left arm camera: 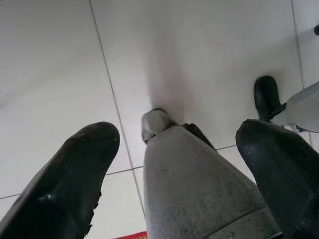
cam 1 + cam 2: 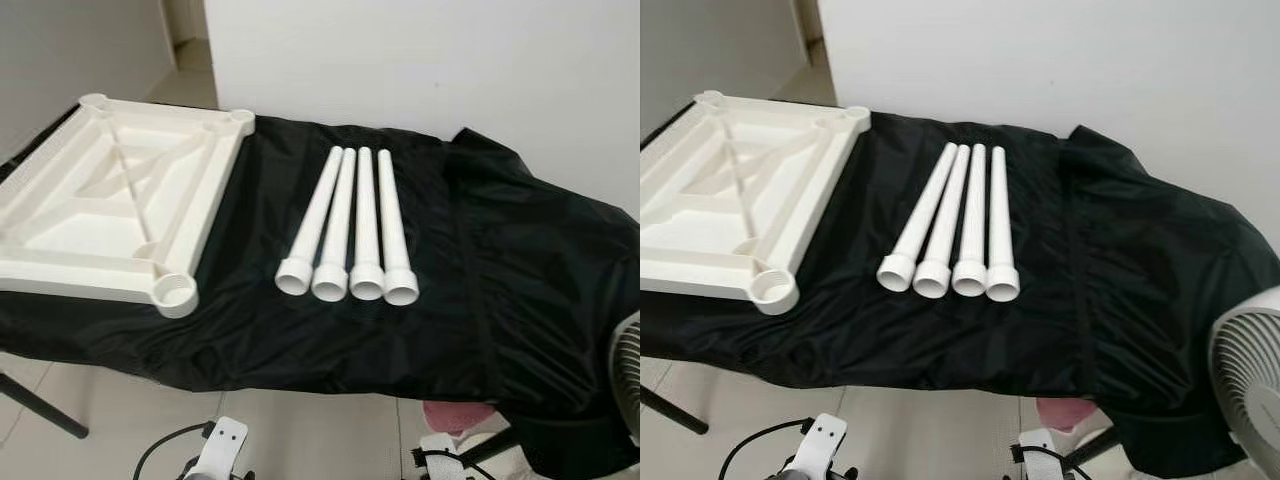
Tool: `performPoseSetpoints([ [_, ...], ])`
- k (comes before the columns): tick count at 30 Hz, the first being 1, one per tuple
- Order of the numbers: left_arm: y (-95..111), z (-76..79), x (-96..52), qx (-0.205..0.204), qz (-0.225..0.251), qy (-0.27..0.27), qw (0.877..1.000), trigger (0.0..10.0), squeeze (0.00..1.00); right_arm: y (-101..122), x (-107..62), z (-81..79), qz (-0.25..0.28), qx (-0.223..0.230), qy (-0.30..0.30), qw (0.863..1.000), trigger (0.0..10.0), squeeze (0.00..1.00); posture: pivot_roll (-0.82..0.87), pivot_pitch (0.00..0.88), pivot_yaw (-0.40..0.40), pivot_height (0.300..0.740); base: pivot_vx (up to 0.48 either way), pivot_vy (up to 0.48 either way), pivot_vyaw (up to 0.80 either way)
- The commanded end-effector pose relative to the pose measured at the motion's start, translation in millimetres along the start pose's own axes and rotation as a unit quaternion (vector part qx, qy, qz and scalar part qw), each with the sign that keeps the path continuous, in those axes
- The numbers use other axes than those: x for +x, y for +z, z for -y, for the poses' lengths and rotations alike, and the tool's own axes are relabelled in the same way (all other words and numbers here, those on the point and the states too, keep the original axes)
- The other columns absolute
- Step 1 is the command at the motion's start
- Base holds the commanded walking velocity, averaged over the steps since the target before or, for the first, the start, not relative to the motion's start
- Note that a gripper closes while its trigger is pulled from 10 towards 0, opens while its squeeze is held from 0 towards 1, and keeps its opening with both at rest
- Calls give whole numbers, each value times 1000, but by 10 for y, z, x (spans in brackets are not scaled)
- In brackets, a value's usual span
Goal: Building children table
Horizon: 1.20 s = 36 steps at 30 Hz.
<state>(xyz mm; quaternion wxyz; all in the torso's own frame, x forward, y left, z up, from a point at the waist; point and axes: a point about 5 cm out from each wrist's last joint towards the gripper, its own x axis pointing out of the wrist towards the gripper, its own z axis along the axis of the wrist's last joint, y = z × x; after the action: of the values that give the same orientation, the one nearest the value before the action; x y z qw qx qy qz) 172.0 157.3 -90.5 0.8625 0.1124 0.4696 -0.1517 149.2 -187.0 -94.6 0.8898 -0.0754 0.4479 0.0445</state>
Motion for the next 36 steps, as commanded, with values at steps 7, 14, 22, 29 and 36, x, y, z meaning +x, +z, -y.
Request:
performPoseSetpoints([
  [7, -235, 32, -40, -2, -40, 11, 999, 10000, 0, -119, -30, -11, -23, -4, 0, 1000, 10000, 0, -1, 0, -56, 740, 0, 373, 0],
  [14, -269, 30, -49, -5, -44, 14, 999, 10000, 0, -168, -44, 7, -35, -3, -3, 999, 10000, 0, -1, 0, -58, 740, 0, 369, 0],
  [22, -276, 3, -55, -5, -44, 16, 999, 10000, 0, -184, -47, 6, -40, -2, -5, 999, 10000, 0, 0, 0, -57, 740, 0, 377, 0],
  [29, -256, -8, -52, 1, -40, 17, 999, 10000, 0, -203, -53, 7, -44, 1, -6, 999, 10000, 0, 1, 0, -55, 740, 0, 0, 0],
  [36, -223, -2, -42, 10, -39, 16, 999, 10000, 0, -224, -59, 15, -48, 6, -8, 999, 10000, 0, 2, 0, -53, 740, 0, 0, 0],
])
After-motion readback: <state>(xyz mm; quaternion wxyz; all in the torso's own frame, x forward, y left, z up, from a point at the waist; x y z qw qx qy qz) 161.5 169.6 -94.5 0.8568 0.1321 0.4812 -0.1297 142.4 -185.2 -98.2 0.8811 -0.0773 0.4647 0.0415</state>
